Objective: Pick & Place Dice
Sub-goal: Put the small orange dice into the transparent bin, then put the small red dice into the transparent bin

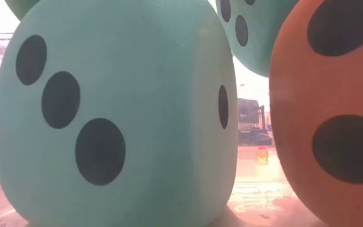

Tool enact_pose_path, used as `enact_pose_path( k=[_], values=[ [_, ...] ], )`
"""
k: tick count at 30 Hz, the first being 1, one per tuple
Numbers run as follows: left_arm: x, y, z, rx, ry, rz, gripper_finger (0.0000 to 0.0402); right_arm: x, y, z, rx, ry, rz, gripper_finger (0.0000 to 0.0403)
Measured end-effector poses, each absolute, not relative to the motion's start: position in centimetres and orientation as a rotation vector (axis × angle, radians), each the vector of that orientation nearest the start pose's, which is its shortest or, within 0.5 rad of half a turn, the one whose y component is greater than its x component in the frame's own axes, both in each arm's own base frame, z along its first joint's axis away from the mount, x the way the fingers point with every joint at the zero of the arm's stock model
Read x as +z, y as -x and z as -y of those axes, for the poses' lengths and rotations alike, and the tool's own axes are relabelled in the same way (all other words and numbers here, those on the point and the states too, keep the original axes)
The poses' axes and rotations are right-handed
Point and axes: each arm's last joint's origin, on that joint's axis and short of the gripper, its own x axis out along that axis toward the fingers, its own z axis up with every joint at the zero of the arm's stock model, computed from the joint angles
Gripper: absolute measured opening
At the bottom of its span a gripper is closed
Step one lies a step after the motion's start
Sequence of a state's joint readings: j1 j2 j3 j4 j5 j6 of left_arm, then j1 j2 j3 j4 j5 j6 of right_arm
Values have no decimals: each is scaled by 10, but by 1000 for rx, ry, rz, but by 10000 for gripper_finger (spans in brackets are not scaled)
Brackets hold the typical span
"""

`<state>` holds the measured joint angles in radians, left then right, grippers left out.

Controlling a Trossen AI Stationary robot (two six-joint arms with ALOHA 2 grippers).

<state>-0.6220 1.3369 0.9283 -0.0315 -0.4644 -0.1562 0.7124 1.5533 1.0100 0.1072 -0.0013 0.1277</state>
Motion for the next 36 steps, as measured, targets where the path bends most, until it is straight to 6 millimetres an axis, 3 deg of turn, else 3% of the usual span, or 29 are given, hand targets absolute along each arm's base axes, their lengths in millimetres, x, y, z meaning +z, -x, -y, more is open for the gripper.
enact_pose_path(
  k=[18,36],
  values=[
    [279,-245,160,-123,-71,-381,161,239,-267,-213,628,71,-543,154],
    [279,-245,160,-123,-71,-381,161,246,-263,-209,626,64,-554,141]
  ],
)
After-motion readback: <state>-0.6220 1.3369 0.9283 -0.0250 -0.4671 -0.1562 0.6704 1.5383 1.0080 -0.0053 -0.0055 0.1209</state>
